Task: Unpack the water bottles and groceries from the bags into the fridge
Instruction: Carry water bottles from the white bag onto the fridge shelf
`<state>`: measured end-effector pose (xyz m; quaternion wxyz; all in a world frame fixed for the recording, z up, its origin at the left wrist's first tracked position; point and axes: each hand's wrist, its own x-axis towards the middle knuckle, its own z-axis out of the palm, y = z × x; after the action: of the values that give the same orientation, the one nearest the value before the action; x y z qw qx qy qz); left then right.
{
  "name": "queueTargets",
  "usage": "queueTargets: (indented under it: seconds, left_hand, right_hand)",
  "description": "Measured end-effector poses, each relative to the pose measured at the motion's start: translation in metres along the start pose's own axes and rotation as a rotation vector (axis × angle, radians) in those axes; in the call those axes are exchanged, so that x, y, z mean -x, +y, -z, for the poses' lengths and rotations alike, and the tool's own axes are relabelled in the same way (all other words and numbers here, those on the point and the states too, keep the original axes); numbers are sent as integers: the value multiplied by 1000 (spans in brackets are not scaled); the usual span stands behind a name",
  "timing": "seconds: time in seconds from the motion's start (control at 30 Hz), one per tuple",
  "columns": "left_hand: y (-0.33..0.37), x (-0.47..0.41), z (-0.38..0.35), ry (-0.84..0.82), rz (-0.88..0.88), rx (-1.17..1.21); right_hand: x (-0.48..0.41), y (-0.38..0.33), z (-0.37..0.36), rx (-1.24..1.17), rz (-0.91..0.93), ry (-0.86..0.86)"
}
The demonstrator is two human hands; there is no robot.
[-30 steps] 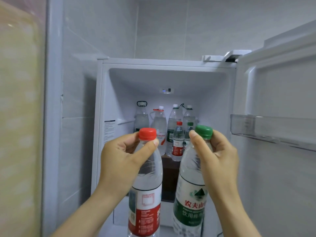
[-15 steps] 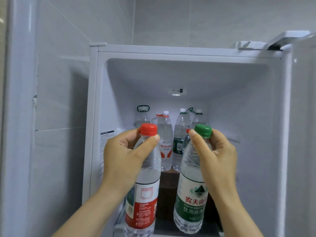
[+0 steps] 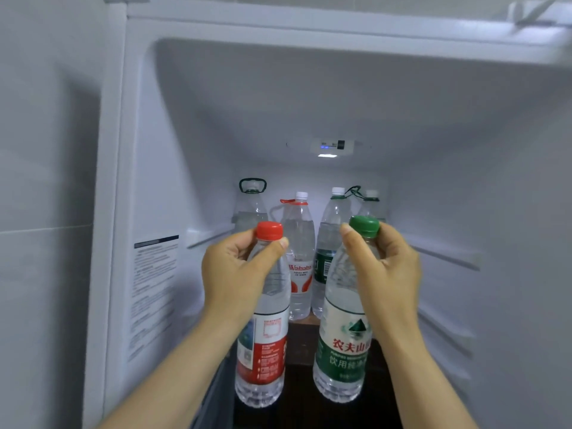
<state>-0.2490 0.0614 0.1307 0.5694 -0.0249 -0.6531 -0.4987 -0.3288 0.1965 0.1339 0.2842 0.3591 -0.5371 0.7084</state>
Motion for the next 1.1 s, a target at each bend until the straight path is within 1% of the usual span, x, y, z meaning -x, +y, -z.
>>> queueTargets:
  seconds: [0.13, 0.3, 0.43, 0.63, 0.8, 0.97, 1.1]
  left_hand:
    - [-29, -19, -16, 44, 7, -36]
    - [-64, -33, -25, 70, -26, -121]
    - [-86, -40, -28, 92, -2, -113]
    - [-102, -43, -33, 96, -26, -118]
    - [-110, -46, -33, 66, -36, -126]
    - [-111, -45, -35, 65, -40, -109]
    - [-114, -43, -37, 71, -30, -93]
  right_hand:
    - [-12, 28, -3, 2, -19, 7]
    - [-24, 51, -8, -4, -38, 4]
    - [-31, 65, -12, -6, -55, 0]
    - [-33, 84, -14, 43, -50, -25]
    - [-37, 96, -20, 54, -61, -51]
    - [-44, 111, -29, 107, -106, -106]
    - [-54, 120, -36, 177, -106, -174]
